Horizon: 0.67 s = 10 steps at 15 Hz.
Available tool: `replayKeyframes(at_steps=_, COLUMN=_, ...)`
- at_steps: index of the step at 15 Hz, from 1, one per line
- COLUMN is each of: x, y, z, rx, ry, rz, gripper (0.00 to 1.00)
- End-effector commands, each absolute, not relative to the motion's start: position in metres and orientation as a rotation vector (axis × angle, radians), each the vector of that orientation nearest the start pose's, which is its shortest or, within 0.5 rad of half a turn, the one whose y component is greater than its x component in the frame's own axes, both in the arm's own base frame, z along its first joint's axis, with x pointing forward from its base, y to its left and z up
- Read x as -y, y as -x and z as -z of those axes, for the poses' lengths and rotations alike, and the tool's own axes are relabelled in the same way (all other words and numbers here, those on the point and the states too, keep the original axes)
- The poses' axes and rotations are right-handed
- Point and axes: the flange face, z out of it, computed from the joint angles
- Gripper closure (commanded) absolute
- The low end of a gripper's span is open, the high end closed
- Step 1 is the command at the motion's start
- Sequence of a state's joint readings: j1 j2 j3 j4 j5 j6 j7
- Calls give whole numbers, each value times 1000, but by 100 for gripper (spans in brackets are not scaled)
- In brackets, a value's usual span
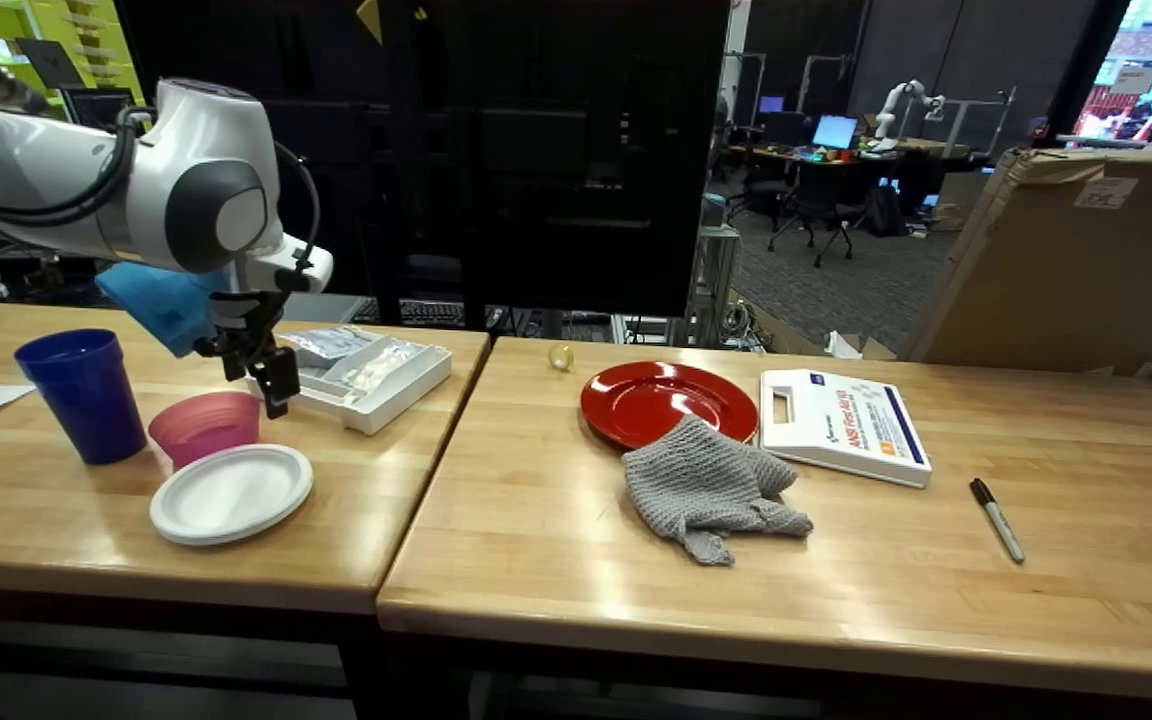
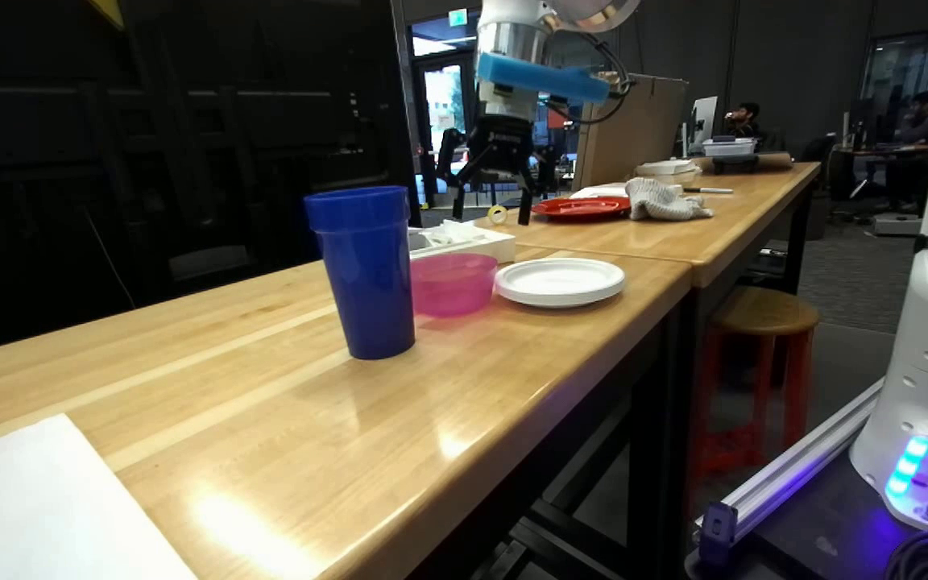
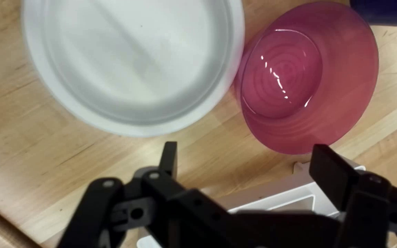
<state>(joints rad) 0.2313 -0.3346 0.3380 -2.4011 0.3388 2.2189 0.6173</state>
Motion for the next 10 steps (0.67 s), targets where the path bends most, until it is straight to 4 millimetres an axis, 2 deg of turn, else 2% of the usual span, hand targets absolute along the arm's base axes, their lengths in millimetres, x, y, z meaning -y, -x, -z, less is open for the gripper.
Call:
replayKeyframes(at_steps=1, x=-271, y=-384, z=-447, rx=-328, ry=2894, rz=15, gripper=1)
replayKeyframes(at_steps=5, x=-273, y=-388, z=-442, rx=-313, ry=2894, rz=-9, gripper=0)
replayKeyframes(at_steps=10, x=-275, y=-384, z=-430, rx=-149, ry=2977, rz=-134, gripper=0)
